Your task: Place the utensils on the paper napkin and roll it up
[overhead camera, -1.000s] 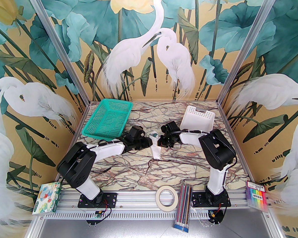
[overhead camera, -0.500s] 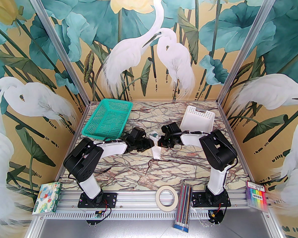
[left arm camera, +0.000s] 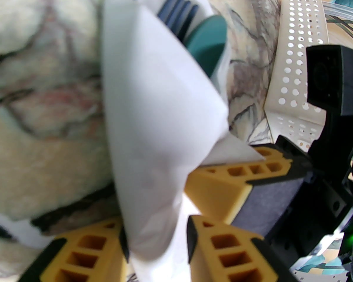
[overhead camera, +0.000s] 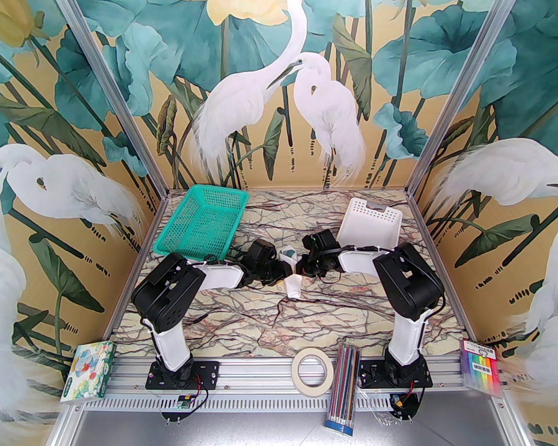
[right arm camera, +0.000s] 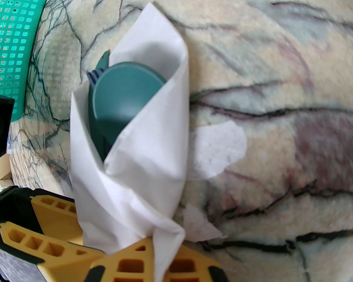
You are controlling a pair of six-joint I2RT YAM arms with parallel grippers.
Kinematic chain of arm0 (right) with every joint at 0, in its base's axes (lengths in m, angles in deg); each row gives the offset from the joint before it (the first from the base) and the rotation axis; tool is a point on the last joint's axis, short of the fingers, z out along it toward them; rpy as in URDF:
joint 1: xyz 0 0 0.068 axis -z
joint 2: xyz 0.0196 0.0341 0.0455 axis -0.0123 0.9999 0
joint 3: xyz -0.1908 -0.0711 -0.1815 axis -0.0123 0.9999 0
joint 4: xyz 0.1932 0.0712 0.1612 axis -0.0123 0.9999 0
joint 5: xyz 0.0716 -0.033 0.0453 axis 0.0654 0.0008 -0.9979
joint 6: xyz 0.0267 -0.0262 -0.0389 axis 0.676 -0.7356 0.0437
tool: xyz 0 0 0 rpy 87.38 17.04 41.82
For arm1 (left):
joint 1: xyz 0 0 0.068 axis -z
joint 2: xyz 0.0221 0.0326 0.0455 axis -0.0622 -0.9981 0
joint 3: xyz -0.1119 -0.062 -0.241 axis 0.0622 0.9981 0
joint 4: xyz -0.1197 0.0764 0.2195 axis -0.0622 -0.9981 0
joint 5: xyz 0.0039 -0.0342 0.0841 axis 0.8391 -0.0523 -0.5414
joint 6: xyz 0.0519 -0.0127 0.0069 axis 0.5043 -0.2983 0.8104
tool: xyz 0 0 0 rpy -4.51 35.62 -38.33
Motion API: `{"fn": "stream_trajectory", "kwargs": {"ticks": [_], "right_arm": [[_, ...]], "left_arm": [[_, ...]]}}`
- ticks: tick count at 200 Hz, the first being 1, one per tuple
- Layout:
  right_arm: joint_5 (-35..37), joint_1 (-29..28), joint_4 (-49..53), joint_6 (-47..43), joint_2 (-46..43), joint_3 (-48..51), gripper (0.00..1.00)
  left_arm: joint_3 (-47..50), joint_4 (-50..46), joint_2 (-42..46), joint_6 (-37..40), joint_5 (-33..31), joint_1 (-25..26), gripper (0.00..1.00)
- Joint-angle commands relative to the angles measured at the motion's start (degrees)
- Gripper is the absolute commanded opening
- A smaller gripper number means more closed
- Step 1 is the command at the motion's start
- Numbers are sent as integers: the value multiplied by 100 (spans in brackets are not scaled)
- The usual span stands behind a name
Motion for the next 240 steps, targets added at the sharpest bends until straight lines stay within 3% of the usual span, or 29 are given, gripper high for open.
{"fn": "stream_trajectory", "kwargs": {"ticks": [1, 33, 91, 127, 172, 225, 240], "right_arm": [[160, 19, 516, 4, 157, 244, 0], [142, 30, 507, 6, 134, 256, 0], [-21, 152, 362, 10, -194, 272, 0], [-390, 411, 75, 29, -805, 421, 19], [-743, 810, 240, -334, -1705, 771, 58], [-630, 1467, 720, -974, -2780, 1356, 81], [-488, 1653, 868, -1192, -3125, 1483, 92]], "left_arm": [[-106, 208, -276, -175, 239, 164, 37], [-192, 71, -403, -129, 50, 237, 30], [-30, 27, -290, -24, -495, 250, 3], [252, 310, 19, 98, -688, 226, 0], [536, 561, 393, 423, -789, 177, 0], [1229, 1555, 974, 836, -791, 50, 0], [1379, 1694, 1159, 1019, -820, 33, 0]]}}
